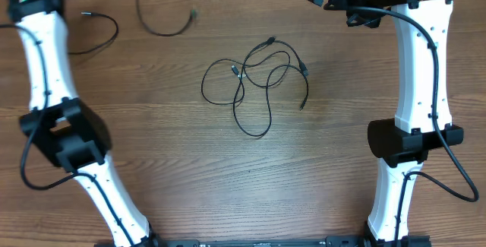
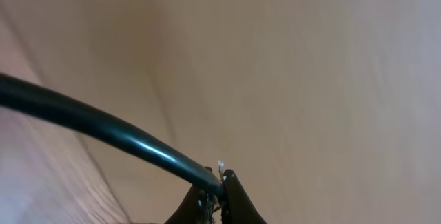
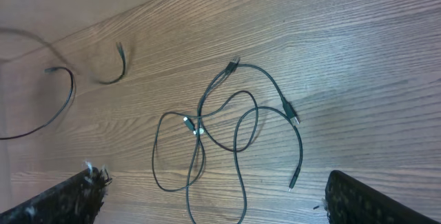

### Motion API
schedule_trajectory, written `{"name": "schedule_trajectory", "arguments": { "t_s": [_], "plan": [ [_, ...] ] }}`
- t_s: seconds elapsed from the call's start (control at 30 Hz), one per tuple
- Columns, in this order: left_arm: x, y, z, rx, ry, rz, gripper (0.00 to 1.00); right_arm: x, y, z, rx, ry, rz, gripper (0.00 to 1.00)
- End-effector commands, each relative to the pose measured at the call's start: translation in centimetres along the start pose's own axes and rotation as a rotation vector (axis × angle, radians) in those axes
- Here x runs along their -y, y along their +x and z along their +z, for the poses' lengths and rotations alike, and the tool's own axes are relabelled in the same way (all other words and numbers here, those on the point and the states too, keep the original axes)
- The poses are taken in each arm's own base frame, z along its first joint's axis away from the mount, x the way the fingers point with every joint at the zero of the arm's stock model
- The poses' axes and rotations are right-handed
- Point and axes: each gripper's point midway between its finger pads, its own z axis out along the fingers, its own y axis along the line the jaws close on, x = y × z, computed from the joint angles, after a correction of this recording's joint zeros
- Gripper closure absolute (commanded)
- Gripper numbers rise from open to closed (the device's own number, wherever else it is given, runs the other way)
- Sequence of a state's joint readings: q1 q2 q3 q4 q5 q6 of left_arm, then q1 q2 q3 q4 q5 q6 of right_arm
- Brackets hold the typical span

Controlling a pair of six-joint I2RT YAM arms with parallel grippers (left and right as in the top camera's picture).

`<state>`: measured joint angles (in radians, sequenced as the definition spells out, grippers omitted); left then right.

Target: Untangle cables

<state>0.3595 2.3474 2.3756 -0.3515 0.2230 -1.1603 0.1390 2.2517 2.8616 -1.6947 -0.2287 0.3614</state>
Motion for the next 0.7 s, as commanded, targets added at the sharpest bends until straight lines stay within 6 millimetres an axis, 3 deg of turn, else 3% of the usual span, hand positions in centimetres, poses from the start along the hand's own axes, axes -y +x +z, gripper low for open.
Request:
{"name": "schedule_trajectory", "arguments": {
  "t_s": [0.0,0.03,0.13,0.17,0.23,0.3,0.33,0.37,0.57,0.67],
  "plan": [
    [-2.2,-6.0,-1.4,0.099,-0.03,0.06,0.96,-0.5,0.1,-0.5,0.011,-0.01,-0.02,0.0],
    [-3.0,-7.6,-1.8,0.12,-0.047,0.159,0.96,-0.5,0.1,-0.5,0.011,-0.01,-0.02,0.0],
    [-4.4,-8.9,-2.3,0.129,-0.099,0.358,0.95,-0.5,0.0,-0.5,0.012,-0.011,-0.02,0.0],
    [-5.1,-9.3,-2.5,0.131,-0.132,0.422,0.89,-0.5,0.0,-0.5,0.015,-0.012,-0.021,0.0],
    [-7.2,-10.2,-3.0,0.146,-0.231,0.485,0.91,-0.6,-0.1,-0.6,0.019,-0.013,-0.022,0.0],
    [-8.5,-10.6,-3.3,0.153,-0.288,0.514,0.83,-0.6,-0.1,-0.6,0.018,-0.013,-0.022,0.0],
    [-9.1,-10.5,-3.2,0.143,-0.305,0.53,0.61,-0.6,-0.1,-0.6,0.017,-0.013,-0.021,0.0],
    [-9.7,-10.2,-3.1,0.124,-0.319,0.554,0.48,-0.6,-0.1,-0.6,0.017,-0.013,-0.021,0.0],
    [-12.5,-7.9,-3.0,0.013,-0.397,0.589,0.46,-0.6,-0.1,-0.5,0.017,-0.013,-0.021,0.0],
    [-13.5,-5.5,-2.9,-0.081,-0.425,0.613,0.46,-0.5,0.1,-0.5,0.011,-0.01,-0.02,0.0]
  ]
}}
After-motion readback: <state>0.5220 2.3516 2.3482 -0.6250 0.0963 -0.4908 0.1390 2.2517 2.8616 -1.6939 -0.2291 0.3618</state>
